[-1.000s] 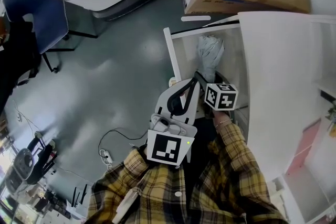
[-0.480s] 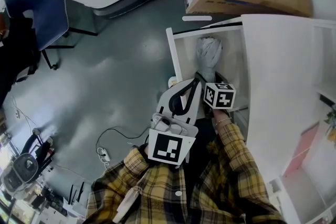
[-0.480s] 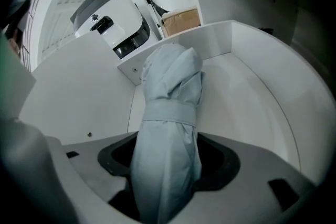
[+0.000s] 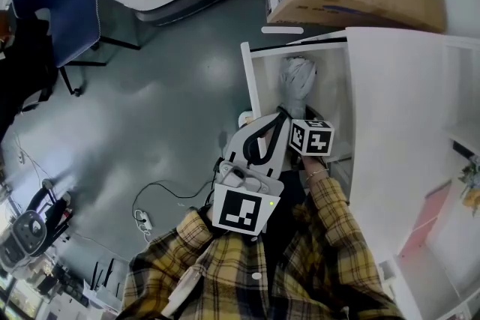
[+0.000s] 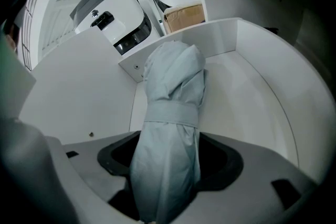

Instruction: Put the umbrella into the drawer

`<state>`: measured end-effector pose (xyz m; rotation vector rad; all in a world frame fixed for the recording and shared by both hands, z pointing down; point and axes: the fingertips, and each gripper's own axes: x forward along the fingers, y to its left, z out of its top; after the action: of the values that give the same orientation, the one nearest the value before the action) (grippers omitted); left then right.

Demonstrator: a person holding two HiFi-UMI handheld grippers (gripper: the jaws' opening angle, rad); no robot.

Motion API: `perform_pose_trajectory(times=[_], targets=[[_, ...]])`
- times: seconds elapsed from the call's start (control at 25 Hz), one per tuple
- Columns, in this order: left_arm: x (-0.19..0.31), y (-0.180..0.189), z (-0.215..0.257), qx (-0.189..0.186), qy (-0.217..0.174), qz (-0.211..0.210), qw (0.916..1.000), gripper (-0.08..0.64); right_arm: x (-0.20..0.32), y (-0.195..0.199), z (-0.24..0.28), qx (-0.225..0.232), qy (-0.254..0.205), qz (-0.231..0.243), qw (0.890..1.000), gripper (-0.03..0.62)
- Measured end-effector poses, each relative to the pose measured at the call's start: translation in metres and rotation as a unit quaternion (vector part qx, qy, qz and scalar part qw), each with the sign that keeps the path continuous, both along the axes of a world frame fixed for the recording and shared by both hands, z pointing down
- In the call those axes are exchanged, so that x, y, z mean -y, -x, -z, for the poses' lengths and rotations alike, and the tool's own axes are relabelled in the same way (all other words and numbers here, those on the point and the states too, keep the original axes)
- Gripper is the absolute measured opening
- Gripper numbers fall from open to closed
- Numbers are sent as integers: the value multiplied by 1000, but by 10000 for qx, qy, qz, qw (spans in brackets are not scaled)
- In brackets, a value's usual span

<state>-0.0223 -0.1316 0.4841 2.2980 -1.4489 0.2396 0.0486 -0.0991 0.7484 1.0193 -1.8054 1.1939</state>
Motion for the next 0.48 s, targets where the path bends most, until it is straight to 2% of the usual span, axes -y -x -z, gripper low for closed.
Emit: perform_pose_trajectory(times=[0.48], targets=[[2,0,13,33,-159,38,9999,21,3,-7,9,-228,-102,-105,9996,333]])
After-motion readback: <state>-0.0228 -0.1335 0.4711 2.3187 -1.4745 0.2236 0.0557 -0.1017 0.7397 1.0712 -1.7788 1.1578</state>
